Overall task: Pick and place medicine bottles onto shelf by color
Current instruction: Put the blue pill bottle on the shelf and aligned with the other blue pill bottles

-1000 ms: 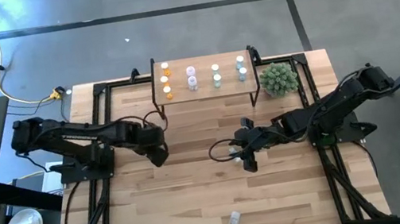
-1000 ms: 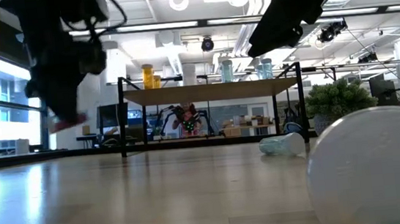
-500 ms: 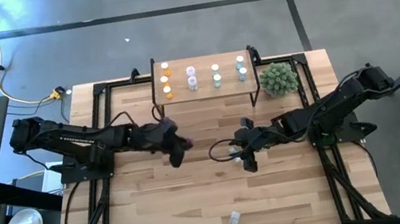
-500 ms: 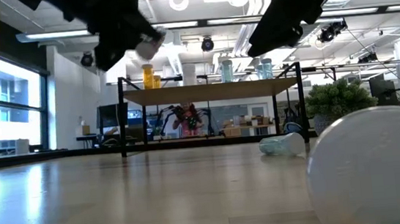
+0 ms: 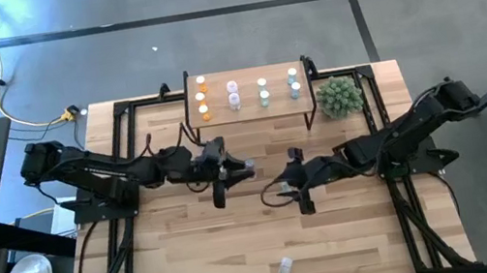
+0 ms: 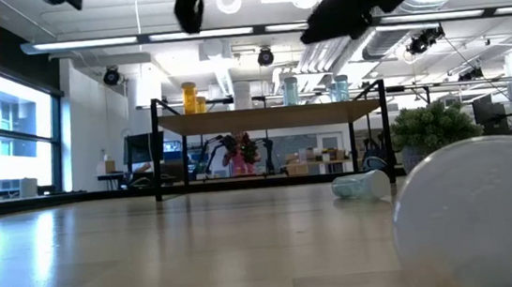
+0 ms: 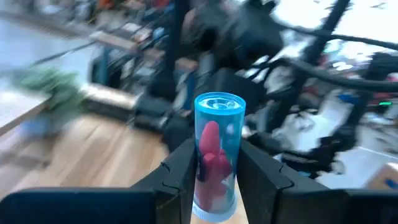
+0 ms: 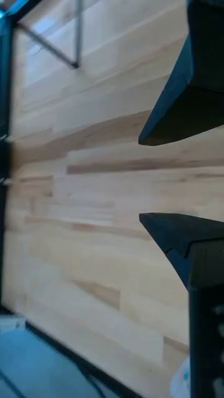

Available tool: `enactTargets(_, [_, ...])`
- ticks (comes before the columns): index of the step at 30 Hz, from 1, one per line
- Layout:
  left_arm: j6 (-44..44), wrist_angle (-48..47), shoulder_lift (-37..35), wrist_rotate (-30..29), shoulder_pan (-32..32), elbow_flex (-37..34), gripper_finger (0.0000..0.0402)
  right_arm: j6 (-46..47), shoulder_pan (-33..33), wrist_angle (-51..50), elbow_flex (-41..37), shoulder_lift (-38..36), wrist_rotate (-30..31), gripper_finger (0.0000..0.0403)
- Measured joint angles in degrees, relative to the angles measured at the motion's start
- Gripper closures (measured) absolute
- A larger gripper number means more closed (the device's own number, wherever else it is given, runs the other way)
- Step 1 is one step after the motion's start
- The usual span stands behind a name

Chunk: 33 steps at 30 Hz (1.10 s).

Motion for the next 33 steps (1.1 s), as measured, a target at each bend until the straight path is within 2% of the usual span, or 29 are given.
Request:
enactTargets(6, [4.58,14.69,4.95,7.93,-0.01,0.02,0.0312,-5.46,3.16,6.16,-0.01,0.00,-0.02,0.0224])
enactTargets(10, [5.88,20.10,7.94,10.12,-0.01,0.02,0.0312,-8.12,4.92,11.60,-0.01,0.00,-0.02,0.0224])
enactTargets(14, [10.36,20.64,10.02,10.21,-0.27,0.02,0.0312,-8.45,6.03,14.68,0.00,-0.11,0.93,0.0224])
enactTargets(19, [16.17,20.48,12.18,10.27,-1.93,0.00,0.0312,-8.48,6.90,14.78,0.00,-0.20,8.49,0.0224])
enactTargets(22, [19.59,20.54,13.00,10.24,-3.26,0.02,0.0312,-8.47,6.97,14.45,0.00,-0.20,10.95,0.0224])
enactTargets(27, [20.34,20.69,12.98,9.38,-4.50,0.11,0.0312,-8.47,6.97,14.46,0.00,-0.20,11.23,0.0224])
enactTargets(33, [20.87,20.60,12.96,5.96,-4.93,0.11,0.0312,-8.47,6.97,14.85,0.00,-0.20,8.65,0.0224])
